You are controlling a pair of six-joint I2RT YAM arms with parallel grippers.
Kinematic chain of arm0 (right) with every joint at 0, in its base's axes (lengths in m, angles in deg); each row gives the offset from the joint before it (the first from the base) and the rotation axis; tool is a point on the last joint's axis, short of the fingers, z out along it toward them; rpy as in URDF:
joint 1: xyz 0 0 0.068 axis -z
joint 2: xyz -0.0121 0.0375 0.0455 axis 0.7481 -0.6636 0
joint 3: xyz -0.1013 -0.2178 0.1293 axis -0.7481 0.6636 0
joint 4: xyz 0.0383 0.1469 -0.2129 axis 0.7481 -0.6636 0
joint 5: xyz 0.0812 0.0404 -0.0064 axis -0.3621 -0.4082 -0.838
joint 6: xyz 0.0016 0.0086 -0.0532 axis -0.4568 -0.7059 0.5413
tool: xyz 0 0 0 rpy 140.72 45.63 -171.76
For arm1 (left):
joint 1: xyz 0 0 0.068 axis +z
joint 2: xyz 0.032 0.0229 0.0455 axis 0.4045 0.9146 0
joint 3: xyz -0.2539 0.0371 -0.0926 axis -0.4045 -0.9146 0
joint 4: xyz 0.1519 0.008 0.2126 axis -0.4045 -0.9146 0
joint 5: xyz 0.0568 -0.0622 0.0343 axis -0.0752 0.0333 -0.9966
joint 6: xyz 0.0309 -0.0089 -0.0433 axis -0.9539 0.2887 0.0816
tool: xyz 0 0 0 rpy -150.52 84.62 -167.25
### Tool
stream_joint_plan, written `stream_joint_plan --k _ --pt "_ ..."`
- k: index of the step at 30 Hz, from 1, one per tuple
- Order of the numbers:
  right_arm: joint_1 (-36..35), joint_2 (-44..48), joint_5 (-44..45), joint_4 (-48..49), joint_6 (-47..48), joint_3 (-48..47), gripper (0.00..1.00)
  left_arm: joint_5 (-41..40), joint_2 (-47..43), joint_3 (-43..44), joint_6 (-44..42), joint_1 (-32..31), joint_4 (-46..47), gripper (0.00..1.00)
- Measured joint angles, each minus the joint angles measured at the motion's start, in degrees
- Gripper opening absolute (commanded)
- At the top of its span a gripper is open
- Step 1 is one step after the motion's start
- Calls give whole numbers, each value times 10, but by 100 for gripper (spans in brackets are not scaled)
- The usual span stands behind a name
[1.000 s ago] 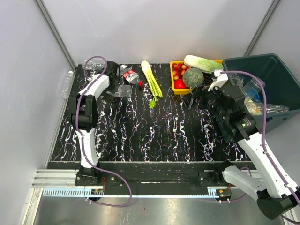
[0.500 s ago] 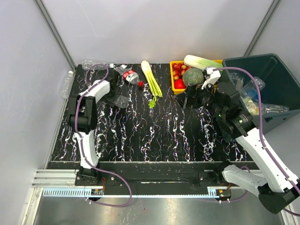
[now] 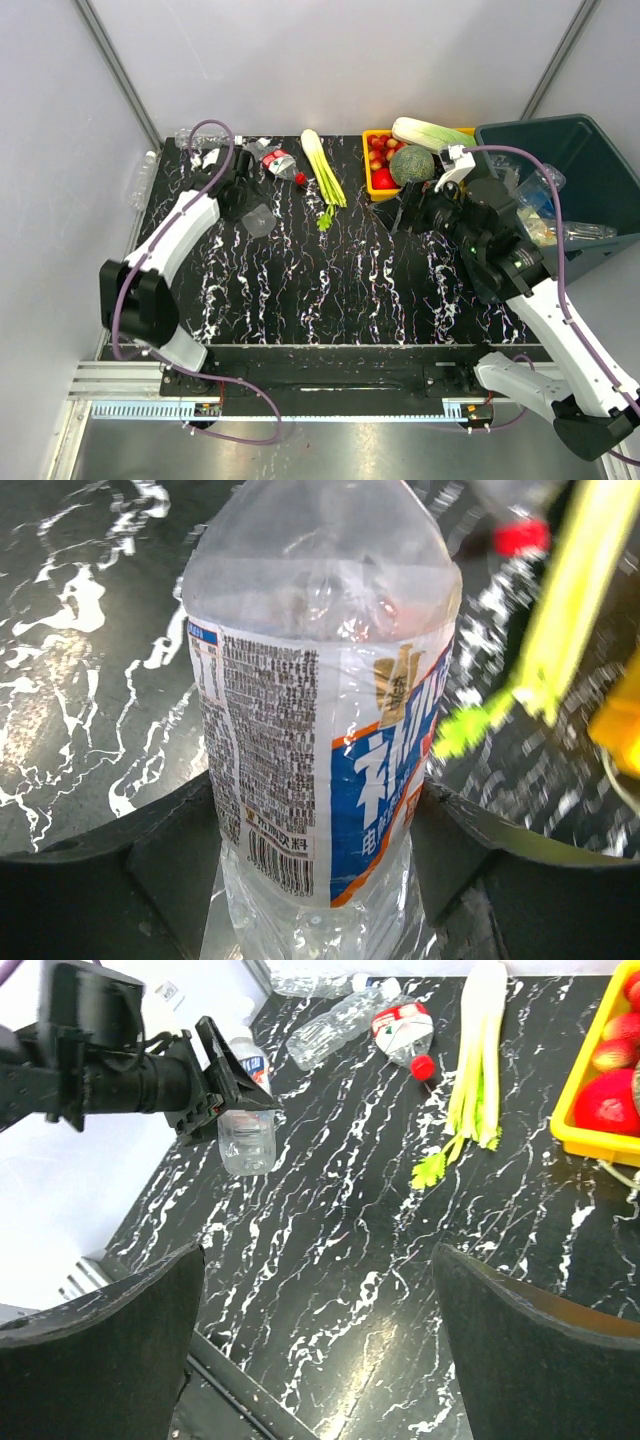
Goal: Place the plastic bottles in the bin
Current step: Pick up the plastic bottle at the center of the board.
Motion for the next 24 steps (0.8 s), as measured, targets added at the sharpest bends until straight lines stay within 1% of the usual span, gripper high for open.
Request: stream_joint_plan --k 3,5,9,14,19,24 --pt "0 0 -17 13 -21 4 99 37 -79 -39 -82 -23 38 23" --pt "0 0 -29 23 -34 9 99 77 -127 -77 -135 -33 62 25" --pt "0 -1 -62 47 -63 17 99 188 -203 -152 -240 -40 100 26" --pt "0 -17 -98 76 -99 17 99 330 -277 -215 -334 -47 143 26" --pt "-2 -47 -123 103 -129 21 97 459 -302 -233 -389 -54 173 25" --pt "-31 -98 -131 133 -144 22 95 527 -330 -255 -414 -78 203 25"
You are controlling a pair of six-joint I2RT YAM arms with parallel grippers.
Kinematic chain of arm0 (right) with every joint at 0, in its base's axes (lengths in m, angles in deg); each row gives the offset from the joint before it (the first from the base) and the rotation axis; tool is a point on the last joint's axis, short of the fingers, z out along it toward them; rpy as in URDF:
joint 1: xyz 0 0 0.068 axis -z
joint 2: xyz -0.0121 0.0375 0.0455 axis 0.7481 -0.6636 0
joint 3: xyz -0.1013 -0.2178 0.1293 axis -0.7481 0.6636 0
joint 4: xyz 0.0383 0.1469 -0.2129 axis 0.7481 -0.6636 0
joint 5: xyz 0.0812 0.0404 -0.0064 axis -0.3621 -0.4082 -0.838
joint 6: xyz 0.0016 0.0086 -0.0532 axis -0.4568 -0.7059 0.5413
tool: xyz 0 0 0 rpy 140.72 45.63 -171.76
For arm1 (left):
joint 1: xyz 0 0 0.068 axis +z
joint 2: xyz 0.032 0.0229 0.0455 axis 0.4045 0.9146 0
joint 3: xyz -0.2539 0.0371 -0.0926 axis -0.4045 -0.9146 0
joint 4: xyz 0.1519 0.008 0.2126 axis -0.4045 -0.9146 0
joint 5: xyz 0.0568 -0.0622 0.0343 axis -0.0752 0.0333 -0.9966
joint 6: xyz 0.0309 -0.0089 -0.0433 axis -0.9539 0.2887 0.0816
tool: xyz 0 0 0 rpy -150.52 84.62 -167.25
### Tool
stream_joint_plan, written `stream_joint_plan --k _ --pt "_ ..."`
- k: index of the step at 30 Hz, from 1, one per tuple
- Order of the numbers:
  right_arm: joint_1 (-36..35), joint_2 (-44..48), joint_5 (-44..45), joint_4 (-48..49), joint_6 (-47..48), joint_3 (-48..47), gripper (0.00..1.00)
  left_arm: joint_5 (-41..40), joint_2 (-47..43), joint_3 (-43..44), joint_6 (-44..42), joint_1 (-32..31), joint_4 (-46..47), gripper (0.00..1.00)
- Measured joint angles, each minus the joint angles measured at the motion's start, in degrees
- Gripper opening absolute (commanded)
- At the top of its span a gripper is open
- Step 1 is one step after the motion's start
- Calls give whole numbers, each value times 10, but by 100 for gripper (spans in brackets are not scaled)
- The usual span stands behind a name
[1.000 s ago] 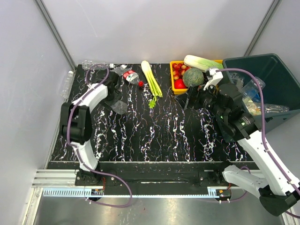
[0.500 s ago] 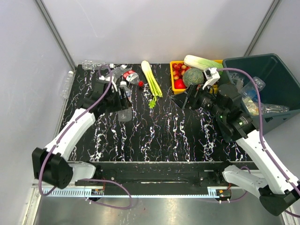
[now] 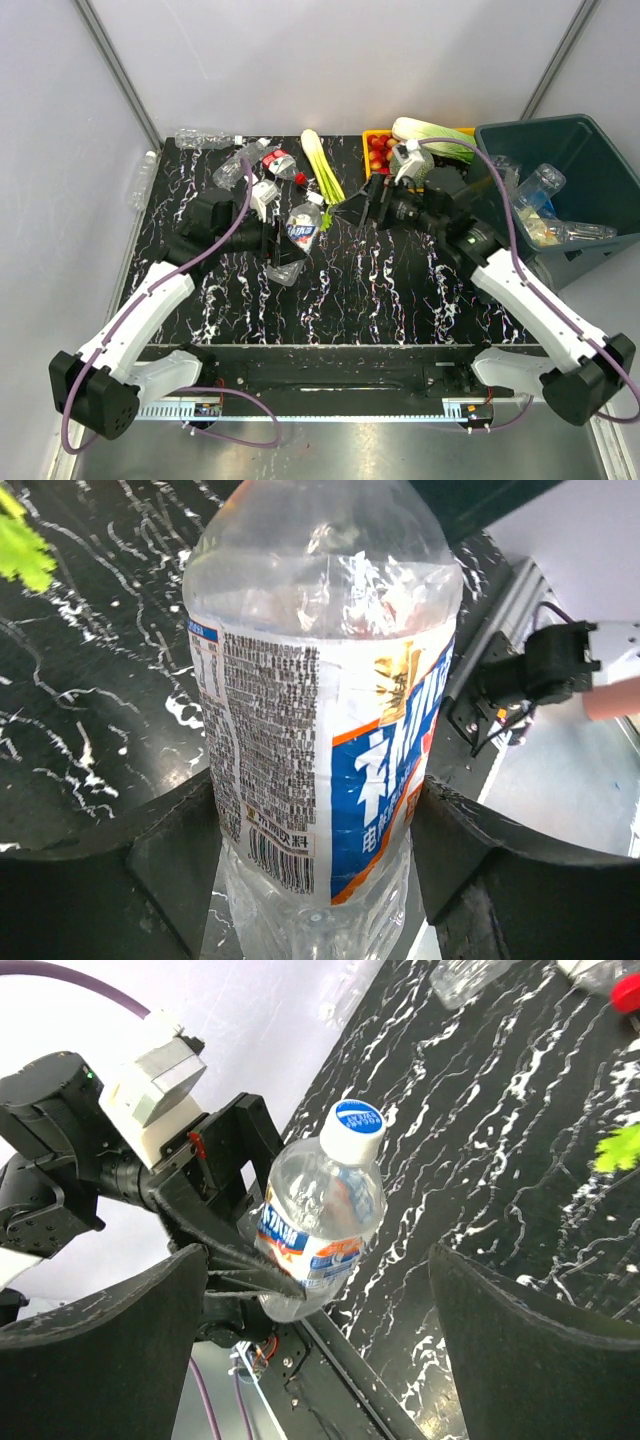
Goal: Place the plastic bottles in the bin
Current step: Pick up the plastic bottle at the center of the board.
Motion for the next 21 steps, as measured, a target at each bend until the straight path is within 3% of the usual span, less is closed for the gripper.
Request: stream_joint_plan --k 8,12,21 --pt "-47 -99 -8 67 -20 -1 81 57 -10 -13 -7 -16 31 26" --pt "-63 -106 12 115 -37 13 78 78 -19 -25 -5 -20 42 27" --pt "-76 -105 55 174 -63 23 41 85 -28 -28 -2 -20 55 30"
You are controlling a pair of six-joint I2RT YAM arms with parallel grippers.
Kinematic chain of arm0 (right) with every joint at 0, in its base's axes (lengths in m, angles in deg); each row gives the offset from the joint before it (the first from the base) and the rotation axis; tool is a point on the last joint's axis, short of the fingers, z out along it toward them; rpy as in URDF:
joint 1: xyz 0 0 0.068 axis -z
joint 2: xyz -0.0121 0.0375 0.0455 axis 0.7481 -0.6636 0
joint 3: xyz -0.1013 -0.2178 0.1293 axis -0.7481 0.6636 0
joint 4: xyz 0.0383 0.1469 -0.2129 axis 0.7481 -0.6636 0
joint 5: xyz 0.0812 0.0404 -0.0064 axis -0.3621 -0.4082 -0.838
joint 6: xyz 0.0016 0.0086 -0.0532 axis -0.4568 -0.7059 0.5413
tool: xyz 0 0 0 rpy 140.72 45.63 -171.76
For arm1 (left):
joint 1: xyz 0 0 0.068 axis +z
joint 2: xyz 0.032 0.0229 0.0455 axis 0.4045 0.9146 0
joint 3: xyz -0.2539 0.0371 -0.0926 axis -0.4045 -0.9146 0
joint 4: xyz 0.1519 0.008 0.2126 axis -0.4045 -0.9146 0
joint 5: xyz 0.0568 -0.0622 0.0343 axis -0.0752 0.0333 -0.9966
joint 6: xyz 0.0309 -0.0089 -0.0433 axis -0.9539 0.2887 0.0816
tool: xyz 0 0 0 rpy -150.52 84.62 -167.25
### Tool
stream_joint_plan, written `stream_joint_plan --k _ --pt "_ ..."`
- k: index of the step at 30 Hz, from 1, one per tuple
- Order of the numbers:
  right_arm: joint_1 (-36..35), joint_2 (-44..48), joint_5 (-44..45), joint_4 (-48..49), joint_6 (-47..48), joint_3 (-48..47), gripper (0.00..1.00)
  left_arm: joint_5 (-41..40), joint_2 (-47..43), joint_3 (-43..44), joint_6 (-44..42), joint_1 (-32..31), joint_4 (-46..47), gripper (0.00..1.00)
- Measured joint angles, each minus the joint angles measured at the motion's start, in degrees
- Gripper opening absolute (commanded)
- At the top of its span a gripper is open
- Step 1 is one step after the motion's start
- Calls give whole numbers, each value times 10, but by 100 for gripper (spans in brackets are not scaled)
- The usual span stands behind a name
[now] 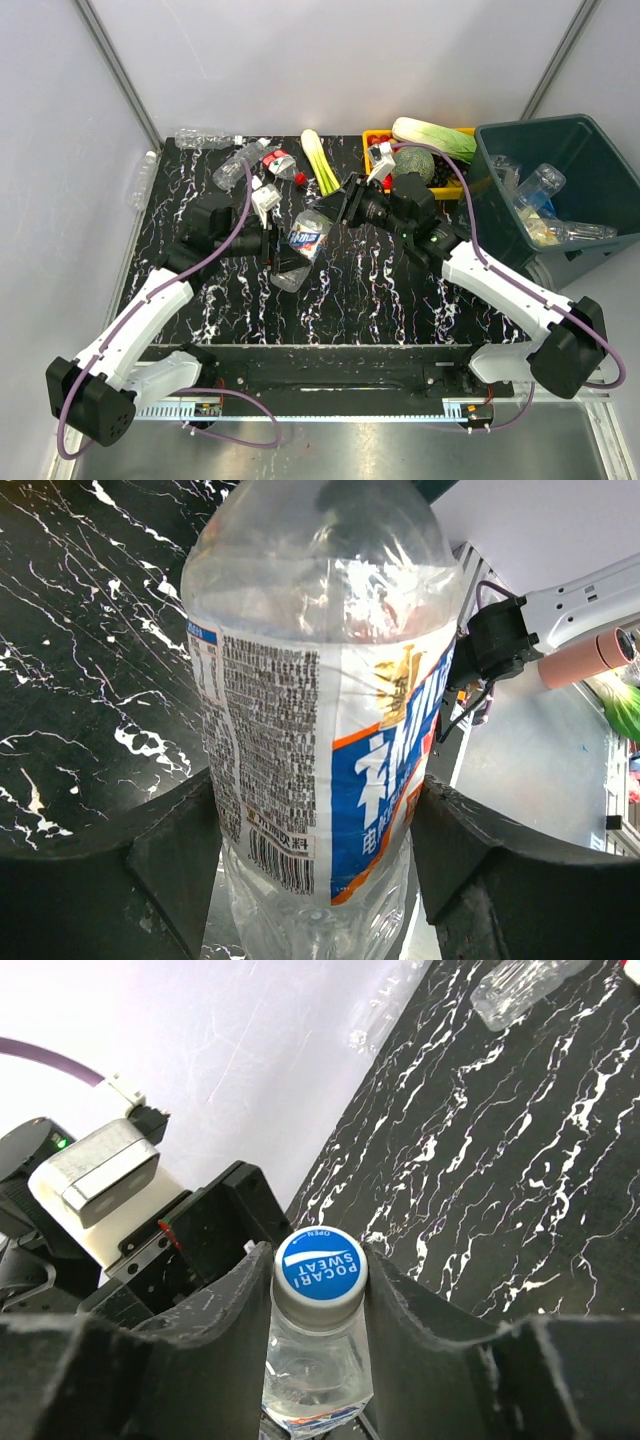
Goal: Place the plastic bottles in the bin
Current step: Pick up the plastic bottle at the center of the board, then place the plastic bottle in the trash bin.
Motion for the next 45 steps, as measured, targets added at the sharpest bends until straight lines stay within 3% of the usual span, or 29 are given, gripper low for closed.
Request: stream_joint_plan --k 2,4,9,10,17,24,34,45 --pt "0 0 12 12 -7 9 37 -2 -1 0 1 0 1 33" --pt "-1 1 17 32 -14 20 35 -4 -1 0 1 0 0 44" --pt "-3 1 30 82 -21 45 33 -19 -6 -6 2 0 5 86" --pt "-4 1 33 87 -21 45 33 -24 -10 -7 2 0 7 99" --pt "10 1 90 82 32 15 37 -71 -53 -17 -2 0 8 99" --pt "132 57 152 8 124 -43 38 -184 -110 -22 -3 0 -1 99" --pt "181 127 333 -107 395 -233 39 -350 -198 -61 1 0 -2 99" --pt "215 111 495 -127 632 -324 40 -378 -203 -63 0 0 2 99"
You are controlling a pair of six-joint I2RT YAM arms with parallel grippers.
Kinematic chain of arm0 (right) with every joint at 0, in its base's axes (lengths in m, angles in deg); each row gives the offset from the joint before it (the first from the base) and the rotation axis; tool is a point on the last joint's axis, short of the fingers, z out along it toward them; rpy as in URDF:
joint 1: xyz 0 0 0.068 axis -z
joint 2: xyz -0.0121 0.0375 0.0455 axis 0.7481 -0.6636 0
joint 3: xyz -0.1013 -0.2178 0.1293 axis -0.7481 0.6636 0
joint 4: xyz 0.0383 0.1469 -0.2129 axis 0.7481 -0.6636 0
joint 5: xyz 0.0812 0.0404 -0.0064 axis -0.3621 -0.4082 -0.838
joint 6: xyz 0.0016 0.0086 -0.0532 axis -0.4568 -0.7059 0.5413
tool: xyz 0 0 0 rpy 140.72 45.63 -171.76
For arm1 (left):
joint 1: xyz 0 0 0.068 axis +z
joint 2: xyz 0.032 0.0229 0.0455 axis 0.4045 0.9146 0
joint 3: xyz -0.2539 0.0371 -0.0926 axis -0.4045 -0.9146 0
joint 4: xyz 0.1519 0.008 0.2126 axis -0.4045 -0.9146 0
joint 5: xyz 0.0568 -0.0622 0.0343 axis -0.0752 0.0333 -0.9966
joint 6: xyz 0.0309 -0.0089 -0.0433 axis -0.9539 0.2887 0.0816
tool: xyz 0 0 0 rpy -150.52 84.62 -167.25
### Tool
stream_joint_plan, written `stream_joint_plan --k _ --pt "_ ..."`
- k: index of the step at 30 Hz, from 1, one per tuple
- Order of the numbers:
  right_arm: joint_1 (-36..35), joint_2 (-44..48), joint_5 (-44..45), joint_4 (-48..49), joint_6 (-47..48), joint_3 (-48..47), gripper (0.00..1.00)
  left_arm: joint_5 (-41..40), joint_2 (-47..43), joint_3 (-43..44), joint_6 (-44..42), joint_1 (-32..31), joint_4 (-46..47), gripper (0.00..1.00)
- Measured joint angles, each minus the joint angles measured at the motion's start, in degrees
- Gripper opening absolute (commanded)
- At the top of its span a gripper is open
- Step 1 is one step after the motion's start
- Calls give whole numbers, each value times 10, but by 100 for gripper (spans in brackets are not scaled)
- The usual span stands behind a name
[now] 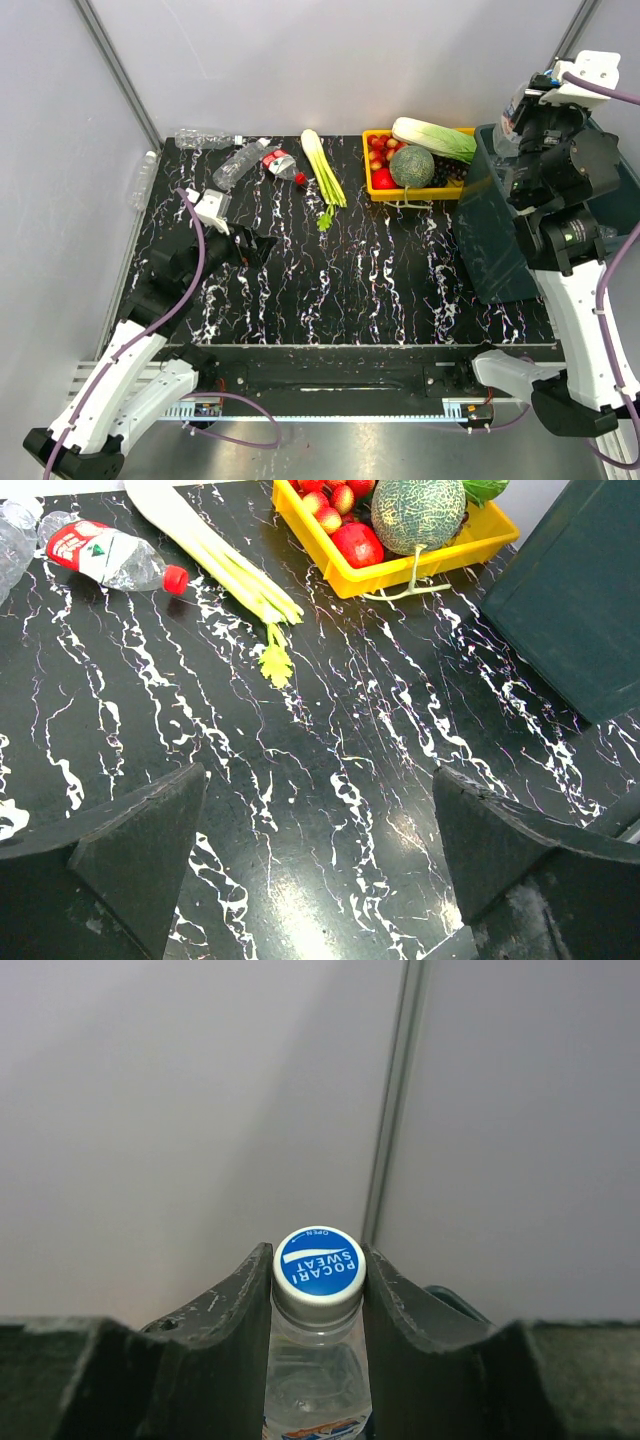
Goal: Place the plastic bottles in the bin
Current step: Place the plastic bottle in the trash bin.
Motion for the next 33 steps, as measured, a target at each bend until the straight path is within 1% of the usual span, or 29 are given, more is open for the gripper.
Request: stream_joint_plan --k 4,8,10,11,13,15,19,24,30,33 --pt "6 -8 14 -10 29 0 43 0 0 0 0 0 0 99" --pt "19 -26 28 -18 58 2 50 0 0 -1 0 0 1 99" --pt "36 -36 30 -27 65 6 58 1 0 -1 0 0 1 99" --pt "45 -40 30 -35 66 8 66 0 -1 -1 0 0 1 98" --pt "57 -46 29 -49 63 11 75 0 -3 -1 0 0 1 99" --pt "63 -51 29 -64 60 12 79 0 -6 -1 0 0 0 99" --pt "65 -59 27 -92 49 13 79 -4 -9 -1 -1 0 0 98" --pt "65 -58 0 -121 5 13 80 -31 -4 -1 0 0 -1 97" --pt "65 -52 -87 -164 -71 16 83 -121 40 4 -1 0 -22 95" --pt "65 -38 -118 -186 -97 31 83 -185 91 34 -17 5 -56 95"
